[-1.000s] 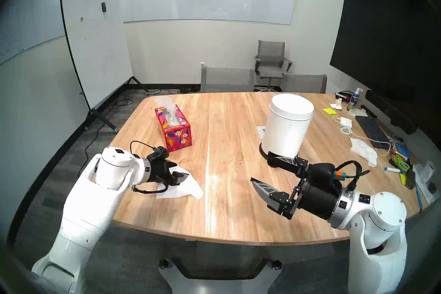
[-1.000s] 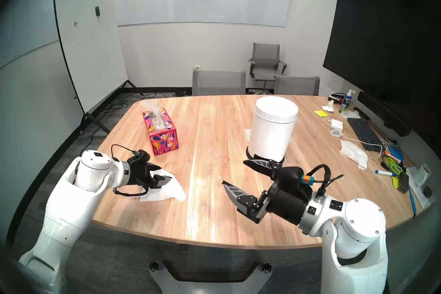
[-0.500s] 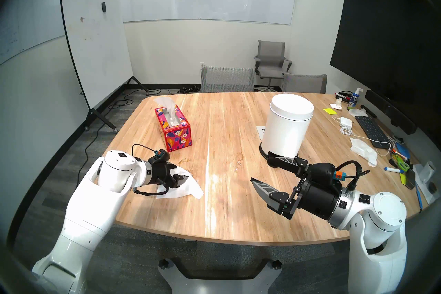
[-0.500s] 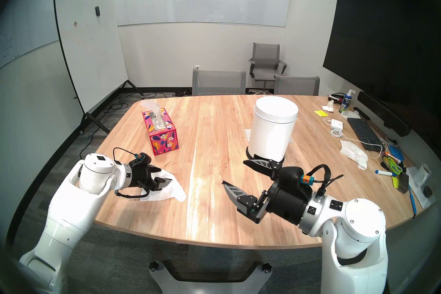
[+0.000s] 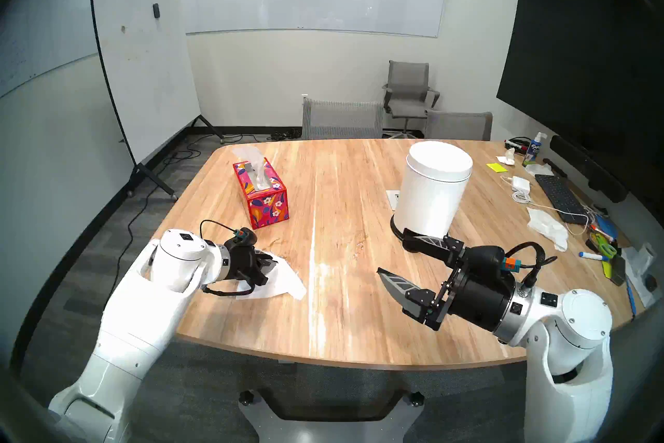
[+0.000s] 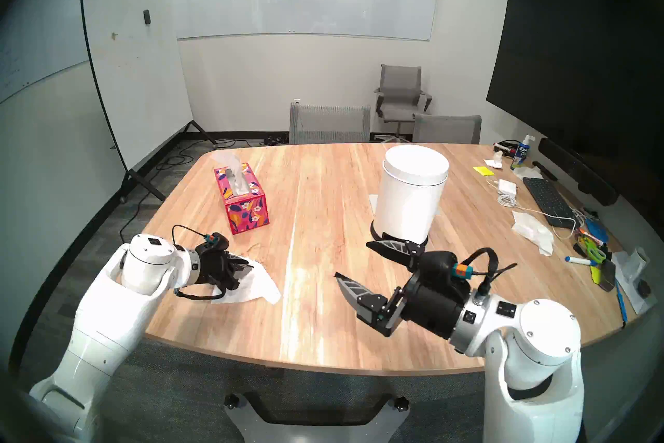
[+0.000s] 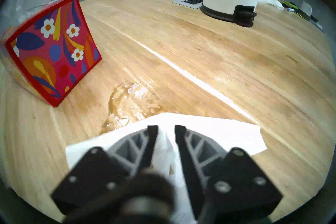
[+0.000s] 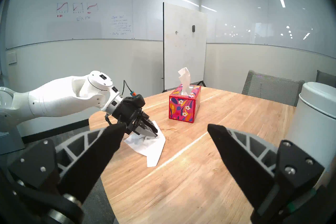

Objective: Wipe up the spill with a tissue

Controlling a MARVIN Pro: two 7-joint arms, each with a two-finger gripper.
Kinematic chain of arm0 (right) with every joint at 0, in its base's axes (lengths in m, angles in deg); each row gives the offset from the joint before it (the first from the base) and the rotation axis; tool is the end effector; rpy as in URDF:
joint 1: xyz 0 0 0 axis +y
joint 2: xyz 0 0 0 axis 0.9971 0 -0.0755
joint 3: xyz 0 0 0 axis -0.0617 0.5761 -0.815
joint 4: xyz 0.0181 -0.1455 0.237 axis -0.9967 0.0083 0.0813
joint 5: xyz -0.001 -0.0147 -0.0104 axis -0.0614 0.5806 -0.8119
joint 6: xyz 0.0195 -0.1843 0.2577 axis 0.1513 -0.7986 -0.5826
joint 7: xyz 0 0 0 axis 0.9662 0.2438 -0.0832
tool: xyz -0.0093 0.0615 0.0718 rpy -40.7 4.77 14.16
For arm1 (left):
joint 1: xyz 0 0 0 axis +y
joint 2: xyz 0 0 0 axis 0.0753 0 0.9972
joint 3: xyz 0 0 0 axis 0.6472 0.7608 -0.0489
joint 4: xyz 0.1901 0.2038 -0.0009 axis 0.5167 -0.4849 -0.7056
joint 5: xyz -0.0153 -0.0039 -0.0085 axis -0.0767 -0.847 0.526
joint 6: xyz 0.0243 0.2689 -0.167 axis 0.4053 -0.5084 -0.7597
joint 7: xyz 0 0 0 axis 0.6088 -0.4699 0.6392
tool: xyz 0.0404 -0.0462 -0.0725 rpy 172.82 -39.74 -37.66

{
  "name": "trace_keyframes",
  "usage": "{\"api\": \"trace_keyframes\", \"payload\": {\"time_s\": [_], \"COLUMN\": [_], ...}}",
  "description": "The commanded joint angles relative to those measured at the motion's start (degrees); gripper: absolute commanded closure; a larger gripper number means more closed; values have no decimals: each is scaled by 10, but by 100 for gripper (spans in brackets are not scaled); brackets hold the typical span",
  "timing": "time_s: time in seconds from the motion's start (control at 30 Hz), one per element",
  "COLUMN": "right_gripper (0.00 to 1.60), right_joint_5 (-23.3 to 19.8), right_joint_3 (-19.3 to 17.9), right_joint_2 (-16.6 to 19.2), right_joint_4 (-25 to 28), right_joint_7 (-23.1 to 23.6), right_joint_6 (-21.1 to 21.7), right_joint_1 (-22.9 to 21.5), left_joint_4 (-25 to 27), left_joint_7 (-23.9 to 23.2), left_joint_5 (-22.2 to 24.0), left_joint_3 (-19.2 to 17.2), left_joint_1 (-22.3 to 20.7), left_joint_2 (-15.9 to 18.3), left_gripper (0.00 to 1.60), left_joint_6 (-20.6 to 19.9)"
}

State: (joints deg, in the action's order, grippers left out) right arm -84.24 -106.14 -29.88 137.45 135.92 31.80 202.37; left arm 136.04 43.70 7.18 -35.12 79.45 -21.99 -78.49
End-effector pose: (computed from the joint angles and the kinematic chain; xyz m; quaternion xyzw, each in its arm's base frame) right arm 0.2506 0.0009 -0.1622 -0.6668 -0.3241 -0.6134 0.2721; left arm 0.4167 0.0503 -0.2929 0.8430 -0.3292 0.4021 0.1388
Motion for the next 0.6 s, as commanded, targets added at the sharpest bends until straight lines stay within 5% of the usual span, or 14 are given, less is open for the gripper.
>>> {"api": "trace_keyframes", "payload": {"time_s": [0.0, 0.13, 0.37, 0.47, 0.5, 0.57], "right_gripper": [0, 0, 0, 0, 0, 0], "right_joint_5": [-2, -2, -2, -2, -2, -2], "right_joint_3": [-1, -1, -1, -1, -1, -1], "right_joint_2": [1, 1, 1, 1, 1, 1], "right_joint_4": [9, 9, 9, 9, 9, 9], "right_joint_7": [1, 1, 1, 1, 1, 1], "right_joint_6": [0, 0, 0, 0, 0, 0], "right_joint_1": [-1, -1, -1, -1, -2, -2], "left_joint_4": [5, -1, 7, 12, 18, 20], "left_joint_7": [-4, -5, -10, -12, -15, -16], "left_joint_5": [2, 2, 7, 9, 11, 12], "left_joint_3": [-5, -5, -12, -14, -17, -18], "left_joint_1": [-7, -7, -6, -6, -6, -6], "left_joint_2": [4, 5, 6, 6, 7, 8], "left_gripper": [149, 149, 81, 70, 43, 40], "left_joint_6": [5, 9, 4, 0, -4, -5]}}
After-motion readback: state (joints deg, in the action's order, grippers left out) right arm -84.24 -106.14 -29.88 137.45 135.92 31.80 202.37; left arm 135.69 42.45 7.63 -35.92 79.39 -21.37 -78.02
